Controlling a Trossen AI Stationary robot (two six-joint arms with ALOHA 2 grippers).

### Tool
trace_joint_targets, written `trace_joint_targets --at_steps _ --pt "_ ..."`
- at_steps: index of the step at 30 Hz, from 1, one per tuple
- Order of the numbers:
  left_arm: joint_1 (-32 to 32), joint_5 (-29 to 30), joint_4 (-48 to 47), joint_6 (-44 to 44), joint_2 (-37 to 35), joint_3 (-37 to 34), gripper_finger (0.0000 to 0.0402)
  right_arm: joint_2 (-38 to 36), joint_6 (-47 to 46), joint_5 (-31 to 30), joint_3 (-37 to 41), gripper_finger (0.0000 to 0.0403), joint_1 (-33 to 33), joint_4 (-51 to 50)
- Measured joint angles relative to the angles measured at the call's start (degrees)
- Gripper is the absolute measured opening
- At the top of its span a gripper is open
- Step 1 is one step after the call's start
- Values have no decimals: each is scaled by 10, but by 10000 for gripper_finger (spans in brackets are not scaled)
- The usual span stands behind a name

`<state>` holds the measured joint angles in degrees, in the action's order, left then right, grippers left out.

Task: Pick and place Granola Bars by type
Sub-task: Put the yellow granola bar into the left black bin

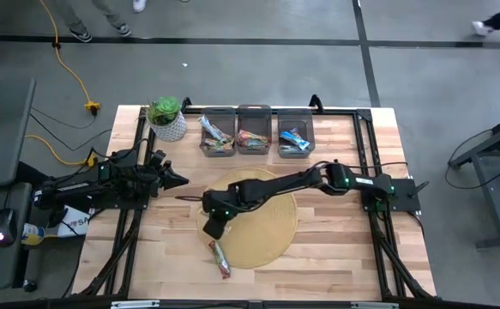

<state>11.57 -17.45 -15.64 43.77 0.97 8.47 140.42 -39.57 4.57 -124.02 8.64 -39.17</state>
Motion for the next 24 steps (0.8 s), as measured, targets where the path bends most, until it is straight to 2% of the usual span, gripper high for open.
trace_joint_targets --at_steps 15,24 --pt "0 0 0 0 0 0 10 -139 96 -148 -1 66 -21 21" --pt "0 1 0 0 0 0 10 -183 216 -213 -2 67 -39 120"
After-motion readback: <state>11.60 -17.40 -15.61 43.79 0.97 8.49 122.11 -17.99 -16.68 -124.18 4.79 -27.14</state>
